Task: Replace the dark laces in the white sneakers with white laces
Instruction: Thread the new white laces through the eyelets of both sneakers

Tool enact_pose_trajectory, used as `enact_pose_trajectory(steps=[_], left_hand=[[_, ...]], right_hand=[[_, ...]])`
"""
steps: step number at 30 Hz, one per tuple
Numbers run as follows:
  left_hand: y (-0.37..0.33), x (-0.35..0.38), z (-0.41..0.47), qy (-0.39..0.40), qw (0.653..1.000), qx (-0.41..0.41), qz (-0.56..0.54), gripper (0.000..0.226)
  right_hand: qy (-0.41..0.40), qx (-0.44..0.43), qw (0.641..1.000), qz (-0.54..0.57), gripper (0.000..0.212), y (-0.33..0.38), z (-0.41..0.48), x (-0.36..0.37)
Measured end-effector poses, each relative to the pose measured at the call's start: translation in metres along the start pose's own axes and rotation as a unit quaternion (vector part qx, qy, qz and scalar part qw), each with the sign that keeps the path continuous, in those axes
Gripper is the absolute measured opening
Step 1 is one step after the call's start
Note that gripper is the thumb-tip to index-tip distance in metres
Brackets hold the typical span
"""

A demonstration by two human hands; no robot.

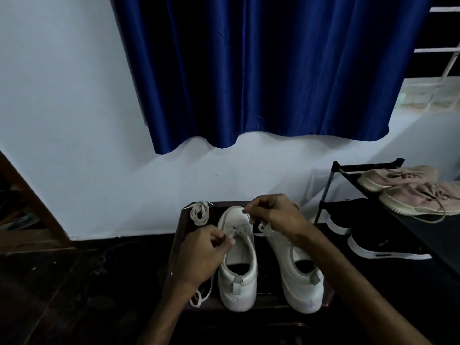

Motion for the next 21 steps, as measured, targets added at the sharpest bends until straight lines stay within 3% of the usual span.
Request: enact_pose_trajectory(steps=[4,10,14,18,21], left_hand=[[0.005,0.001,0.002,-0.03,0.999,-0.002,-0.029,0.024],[0.021,0.011,0.0,0.017,0.989,-0.044,-0.141,0.045],[0.024,0.014,-0.002,0.037,0.976,-0.07,-0.202,0.022],[0.023,0.015,-0.002,0.039,0.97,-0.069,-0.229,0.018],[0.023,0.015,-0.004,0.03,0.97,-0.07,-0.233,0.019]], right_hand=[[0.054,0.001,0.997,-0.046,0.007,-0.021,0.005,0.02],[0.072,-0.007,0.992,-0.103,0.006,-0.027,0.009,0.033],[0.063,-0.031,0.98,-0.188,0.01,-0.025,0.007,0.042],[0.03,-0.08,0.951,-0.296,0.008,-0.013,0.006,0.048],[0.029,-0.136,0.919,-0.37,0.018,-0.005,0.001,0.058]])
Point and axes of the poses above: each hand's wrist, its own z-axis towards the middle knuckle, its own x-axis out of the palm, y = z × x, the point moved 8 cm from there along z, towards the middle knuckle, and after that the axes turned 11 degrees about z, right-handed, at the moved point
